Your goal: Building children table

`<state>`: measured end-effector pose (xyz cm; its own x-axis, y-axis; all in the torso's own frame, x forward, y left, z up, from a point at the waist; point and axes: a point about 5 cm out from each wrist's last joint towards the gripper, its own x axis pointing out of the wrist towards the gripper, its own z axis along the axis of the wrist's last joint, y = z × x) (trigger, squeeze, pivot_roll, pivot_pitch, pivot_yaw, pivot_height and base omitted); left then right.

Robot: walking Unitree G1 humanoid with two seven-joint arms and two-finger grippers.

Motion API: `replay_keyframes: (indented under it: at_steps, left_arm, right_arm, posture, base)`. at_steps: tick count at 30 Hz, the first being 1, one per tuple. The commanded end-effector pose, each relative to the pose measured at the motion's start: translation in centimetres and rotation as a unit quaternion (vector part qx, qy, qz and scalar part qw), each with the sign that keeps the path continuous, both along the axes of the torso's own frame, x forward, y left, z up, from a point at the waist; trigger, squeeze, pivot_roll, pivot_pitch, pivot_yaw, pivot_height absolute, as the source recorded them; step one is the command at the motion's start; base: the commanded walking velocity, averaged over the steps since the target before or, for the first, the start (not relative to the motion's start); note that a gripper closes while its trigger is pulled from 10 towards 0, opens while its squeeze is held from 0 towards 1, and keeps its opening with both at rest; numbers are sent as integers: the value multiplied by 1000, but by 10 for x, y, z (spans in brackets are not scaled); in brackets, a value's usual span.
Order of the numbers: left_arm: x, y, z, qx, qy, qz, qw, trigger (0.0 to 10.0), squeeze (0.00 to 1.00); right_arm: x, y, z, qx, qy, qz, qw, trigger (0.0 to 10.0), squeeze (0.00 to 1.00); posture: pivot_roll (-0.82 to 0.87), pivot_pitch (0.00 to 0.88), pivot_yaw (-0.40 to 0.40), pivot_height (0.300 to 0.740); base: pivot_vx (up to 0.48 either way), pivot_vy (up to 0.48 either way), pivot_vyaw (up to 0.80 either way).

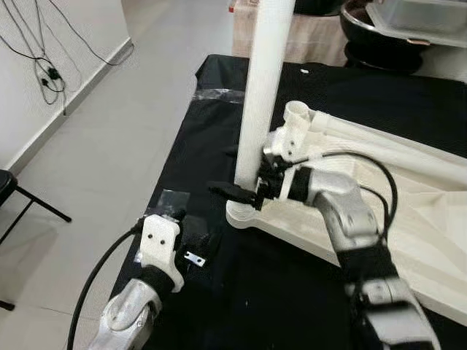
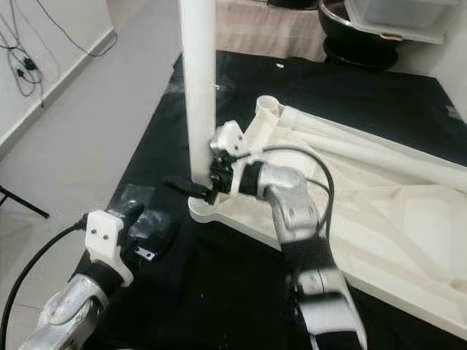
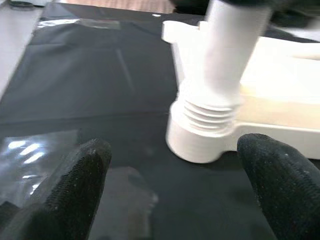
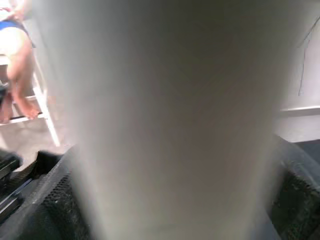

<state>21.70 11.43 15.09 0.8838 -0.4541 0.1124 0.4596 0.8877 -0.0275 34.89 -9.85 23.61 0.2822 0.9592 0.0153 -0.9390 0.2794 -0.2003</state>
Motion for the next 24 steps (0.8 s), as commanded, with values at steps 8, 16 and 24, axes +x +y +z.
replay_keyframes:
  at_steps: [8,16,24]
  left_arm:
    - [-10,-1,-1,2,13,-7,1000,10000,0]
    - [-10,-1,-1,1,17,-8,1000,10000,0]
    - [-3,-1,-3,1,15,-6,1000,10000,0]
  right_arm:
    - [9,11,5,11,22,79,997,0,0]
    - [13,1,4,18,-10,34,999,0,0]
    - [-3,-13,-13,88,-53,-287,952,0,0]
  posture:
    - [103,269,-74,740]
    - [81,260,-77,740]
    - [51,236,-81,740]
  base:
    - [0,0,0]
    - [0,0,0]
    - [0,0,0]
